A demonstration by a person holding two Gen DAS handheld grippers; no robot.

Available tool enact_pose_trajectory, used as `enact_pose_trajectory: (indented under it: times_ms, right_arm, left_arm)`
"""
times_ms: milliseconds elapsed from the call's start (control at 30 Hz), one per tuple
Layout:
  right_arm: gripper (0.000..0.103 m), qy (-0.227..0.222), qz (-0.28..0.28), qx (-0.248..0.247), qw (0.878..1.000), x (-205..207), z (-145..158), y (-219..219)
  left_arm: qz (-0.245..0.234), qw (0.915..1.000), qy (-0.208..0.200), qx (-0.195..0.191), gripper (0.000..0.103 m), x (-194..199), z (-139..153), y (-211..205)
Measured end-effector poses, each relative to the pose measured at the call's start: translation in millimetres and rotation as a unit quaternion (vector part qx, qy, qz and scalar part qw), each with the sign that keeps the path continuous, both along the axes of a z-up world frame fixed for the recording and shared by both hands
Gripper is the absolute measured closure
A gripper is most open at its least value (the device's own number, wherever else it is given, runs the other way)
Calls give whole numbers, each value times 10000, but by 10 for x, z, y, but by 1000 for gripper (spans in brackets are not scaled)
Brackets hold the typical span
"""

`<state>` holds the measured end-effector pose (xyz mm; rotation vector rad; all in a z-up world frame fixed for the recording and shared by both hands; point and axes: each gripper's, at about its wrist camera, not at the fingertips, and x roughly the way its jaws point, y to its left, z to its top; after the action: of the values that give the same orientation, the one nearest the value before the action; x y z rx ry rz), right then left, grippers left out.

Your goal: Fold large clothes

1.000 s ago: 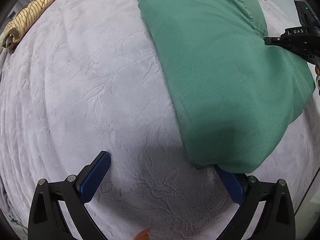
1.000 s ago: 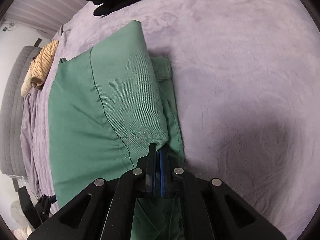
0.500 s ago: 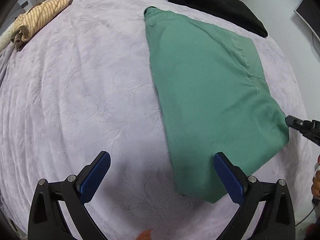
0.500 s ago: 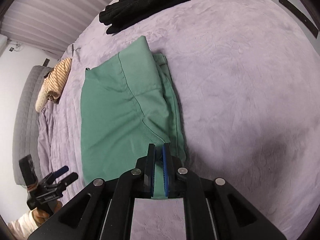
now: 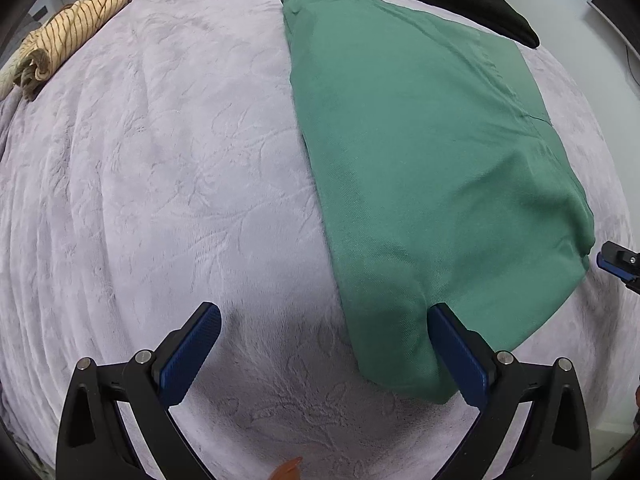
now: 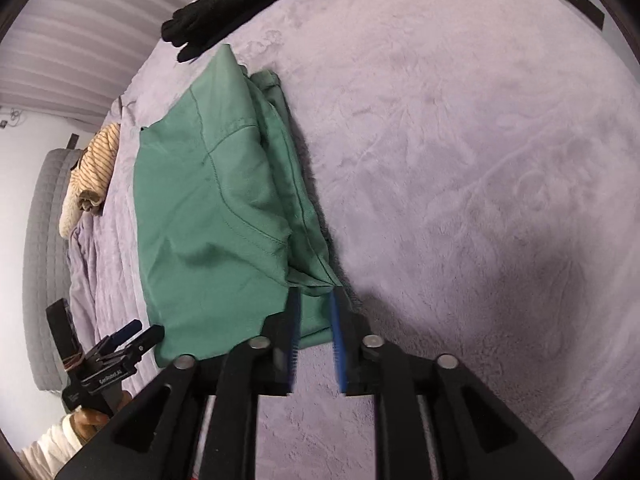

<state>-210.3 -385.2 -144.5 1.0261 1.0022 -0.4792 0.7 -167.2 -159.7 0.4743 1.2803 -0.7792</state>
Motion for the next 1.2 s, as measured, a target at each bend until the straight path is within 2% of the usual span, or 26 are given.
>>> enact_pose_trajectory:
  times_ms: [33,67,133,167,200,300,367,533,567,733,767,833,867,900,1200]
  right_arm:
    - [44,28,92,-127,9999,15,46,20]
    - [42,8,173,-230,9996,34,74,37]
    - [57,57,243,-189,9995,87,37,10]
    - [77,75,190,-95,9997,101,-19,-14]
    - [83,112,90,36,9999,109,-93,-56]
    - [87,319,-305,501,9978,58,-450,-171]
    - [90,256,-426,694,9963,23,-617,-197]
    - [90,349,-252,525,9977,32,-563,-170]
    - [86,386,-236,515,9976,31,-519,-153]
    - [85,434,-300,429,9977,-46,-303,-125]
    - [81,413,-344,420,9977,-70,-275,-144]
    - [60,364,-468,377,9975,-111,-201,-172]
    - [44,346,-513,328,9975,-111,-155,-167]
    - [41,315,-529,280,9977,-102,-130,-179]
    - [41,114,-454,249,9986,42,16,-254]
  left_arm:
    - [13,10000,9,0,0,-1,-7,2]
    - [14,10000,7,6,0,-11,-3,14]
    - [-11,10000,-16,23,0,12,6,22]
    - [-28,10000,-28,30,0,16,4,23]
    - [-41,10000,-33,32,0,17,1,26]
    - [-36,10000,10,13,0,-5,1,20]
    - [-13,10000,41,-5,0,-5,-13,16]
    - [101,9999,127,-20,0,19,-34,41]
    - [117,9998,153,-11,0,23,-38,46]
    - [92,9999,108,85,0,19,-20,28]
    - [84,9999,104,100,0,19,-21,22]
    - [87,9998,132,113,0,25,-25,12]
    - [94,9998,160,118,0,36,-30,4]
    - [95,9997,182,123,0,47,-32,-4]
    - [-5,9994,191,281,0,79,-33,-131]
